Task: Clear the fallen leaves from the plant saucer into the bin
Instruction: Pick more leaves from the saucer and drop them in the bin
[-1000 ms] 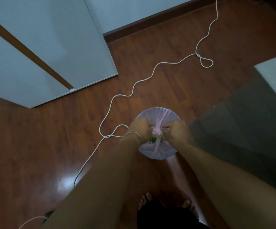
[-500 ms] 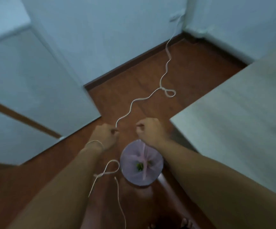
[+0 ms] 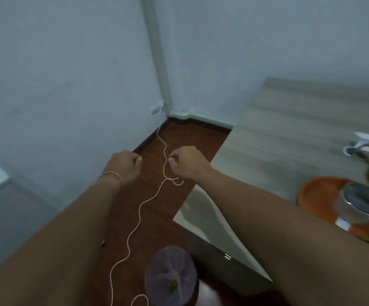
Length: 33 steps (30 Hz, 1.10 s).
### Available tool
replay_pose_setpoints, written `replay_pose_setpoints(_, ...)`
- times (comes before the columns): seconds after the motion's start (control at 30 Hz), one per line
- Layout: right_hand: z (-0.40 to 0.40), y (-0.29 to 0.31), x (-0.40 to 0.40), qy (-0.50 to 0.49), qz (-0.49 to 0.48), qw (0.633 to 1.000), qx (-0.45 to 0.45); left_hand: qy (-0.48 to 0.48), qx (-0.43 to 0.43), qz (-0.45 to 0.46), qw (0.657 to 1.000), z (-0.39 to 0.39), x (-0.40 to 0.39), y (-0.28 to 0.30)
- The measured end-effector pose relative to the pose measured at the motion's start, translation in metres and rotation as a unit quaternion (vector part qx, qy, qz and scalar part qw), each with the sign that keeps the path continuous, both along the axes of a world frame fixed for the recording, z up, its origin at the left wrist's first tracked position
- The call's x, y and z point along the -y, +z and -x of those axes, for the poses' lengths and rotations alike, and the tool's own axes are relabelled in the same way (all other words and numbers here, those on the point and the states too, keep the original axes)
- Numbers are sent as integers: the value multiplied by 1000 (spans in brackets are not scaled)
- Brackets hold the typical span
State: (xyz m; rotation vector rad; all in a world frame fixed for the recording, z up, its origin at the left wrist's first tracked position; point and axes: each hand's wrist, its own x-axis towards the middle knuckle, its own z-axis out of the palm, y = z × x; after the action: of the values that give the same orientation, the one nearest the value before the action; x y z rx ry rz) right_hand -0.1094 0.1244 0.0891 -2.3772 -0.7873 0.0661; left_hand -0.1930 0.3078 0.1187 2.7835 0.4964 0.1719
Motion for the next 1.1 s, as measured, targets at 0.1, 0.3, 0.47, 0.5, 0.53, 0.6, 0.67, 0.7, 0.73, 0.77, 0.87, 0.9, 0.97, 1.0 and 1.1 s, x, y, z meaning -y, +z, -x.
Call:
replay_pose_setpoints(0.1,-9,15,67,-60,1,998,5,-74,-14,-7,997,-37,49,23)
replay_pose_setpoints(0.3,-3,24,235,-170,52,984,-27,-230,-24,5,973,-92,177,41)
replay_pose_setpoints(0.47,18,12,339,-248,45,966,-51,-335,-79,26,938,-95,295,18)
replay_pose_setpoints(0.5,23,6,355,-255,44,964,-66,-352,-93,33,931,-92,318,9)
replay_pose_setpoints(0.53,27,-3,371,-259,48,961,-80,-365,-105,37,924,-90,339,0)
replay_pose_setpoints(0.6,36,-21,403,-255,63,959,-104,-384,-129,50,913,-87,378,-19)
replay_pose_setpoints(0.67,44,-37,431,-263,81,953,-129,-401,-159,55,900,-82,410,-36)
replay_pose_setpoints(0.7,47,-47,444,-265,92,950,-139,-409,-174,53,894,-79,425,-44)
replay_pose_setpoints(0.73,47,-56,457,-262,96,949,-145,-415,-185,49,890,-75,438,-52)
replay_pose_setpoints(0.77,47,-61,467,-263,102,946,-157,-416,-196,52,886,-73,449,-60)
replay_pose_setpoints(0.87,42,-72,494,-258,138,937,-192,-407,-225,50,884,-69,477,-86)
replay_pose_setpoints(0.9,39,-76,501,-250,156,935,-196,-404,-233,39,884,-69,483,-95)
replay_pose_setpoints(0.97,31,-88,514,-227,203,929,-211,-393,-242,23,887,-72,492,-112)
replay_pose_setpoints(1.0,28,-93,517,-213,224,928,-208,-387,-248,15,888,-73,495,-118)
replay_pose_setpoints(1.1,21,-112,520,-171,265,932,-179,-360,-263,-16,895,-74,504,-131)
